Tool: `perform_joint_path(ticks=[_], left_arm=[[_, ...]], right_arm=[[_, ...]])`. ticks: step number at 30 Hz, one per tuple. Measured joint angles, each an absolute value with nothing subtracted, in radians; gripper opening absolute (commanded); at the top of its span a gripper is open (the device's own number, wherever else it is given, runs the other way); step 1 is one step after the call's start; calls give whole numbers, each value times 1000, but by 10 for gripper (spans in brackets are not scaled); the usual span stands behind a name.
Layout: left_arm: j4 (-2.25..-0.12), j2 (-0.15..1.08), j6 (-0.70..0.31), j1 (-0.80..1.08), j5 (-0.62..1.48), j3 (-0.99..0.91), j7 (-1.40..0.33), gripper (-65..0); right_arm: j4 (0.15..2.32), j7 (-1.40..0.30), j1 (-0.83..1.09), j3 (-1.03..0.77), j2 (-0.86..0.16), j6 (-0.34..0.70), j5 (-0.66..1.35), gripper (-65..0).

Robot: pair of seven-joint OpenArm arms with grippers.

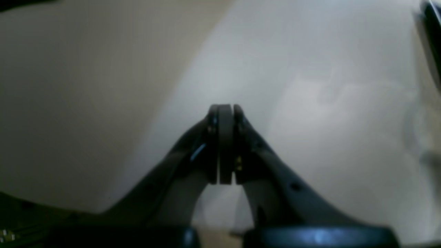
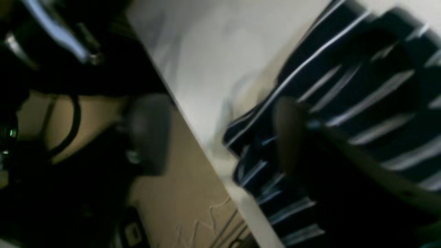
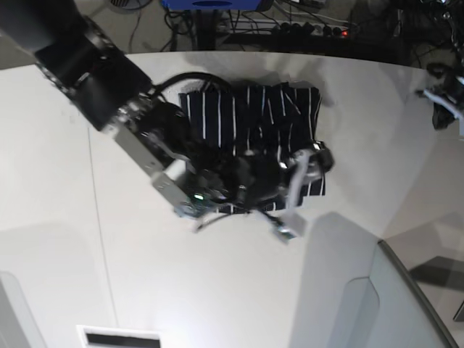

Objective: Layout the t-shirt on the table in an organized manner, then fold the t-shirt properly
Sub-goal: 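Press the folded bundle flat with the right gripper and release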

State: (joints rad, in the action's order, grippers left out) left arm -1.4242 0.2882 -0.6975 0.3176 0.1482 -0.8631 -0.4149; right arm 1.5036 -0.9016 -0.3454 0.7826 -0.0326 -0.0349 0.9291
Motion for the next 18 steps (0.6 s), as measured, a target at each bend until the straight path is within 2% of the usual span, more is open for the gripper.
perform_joint_path(ticks=[2, 4, 5, 8, 14, 18], left_arm=[[-1423, 282, -698, 333, 145, -879, -412, -650], [-1415, 286, -698, 351, 149, -880, -405, -650], [-1407, 287, -698, 356, 151, -881, -406, -650], [-1378, 286, -697, 361, 143, -883, -411, -650], [-1359, 287, -697, 350, 146, -869, -407, -650], [-1356, 285, -693, 352, 146, -796, -409, -650]], right_arm=[[1557, -912, -274, 749, -84, -137, 917, -486], [1560, -919, -210, 727, -114, -186, 900, -620], [1561, -918, -184, 718, -121, -182, 896, -650], [1565, -913, -130, 700, -113, -172, 918, -624], [1565, -904, -92, 689, -151, -176, 880, -644], [1486, -900, -100, 698, -117, -171, 835, -645]])
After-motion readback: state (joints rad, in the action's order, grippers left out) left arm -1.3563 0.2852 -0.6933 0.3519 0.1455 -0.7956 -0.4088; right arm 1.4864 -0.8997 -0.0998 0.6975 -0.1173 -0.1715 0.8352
